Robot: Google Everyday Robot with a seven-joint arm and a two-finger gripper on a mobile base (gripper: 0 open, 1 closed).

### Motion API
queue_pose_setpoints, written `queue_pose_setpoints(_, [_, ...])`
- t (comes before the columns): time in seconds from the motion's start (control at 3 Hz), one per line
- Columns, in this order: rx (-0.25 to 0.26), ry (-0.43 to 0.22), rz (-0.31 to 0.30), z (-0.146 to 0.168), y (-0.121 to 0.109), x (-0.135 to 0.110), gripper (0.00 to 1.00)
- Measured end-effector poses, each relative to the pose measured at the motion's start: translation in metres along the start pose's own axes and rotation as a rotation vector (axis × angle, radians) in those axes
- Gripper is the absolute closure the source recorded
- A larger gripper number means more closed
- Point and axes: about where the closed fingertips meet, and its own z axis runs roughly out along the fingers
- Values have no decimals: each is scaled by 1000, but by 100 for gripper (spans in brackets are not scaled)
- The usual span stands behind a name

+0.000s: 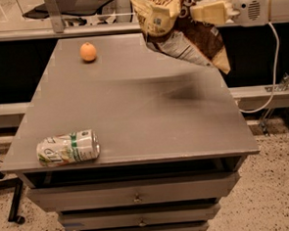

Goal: Pick brown chip bag

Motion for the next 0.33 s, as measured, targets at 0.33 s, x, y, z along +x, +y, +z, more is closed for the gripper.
queue_pose_setpoints(0.33, [-2,-7,4,-1,1,-2,100])
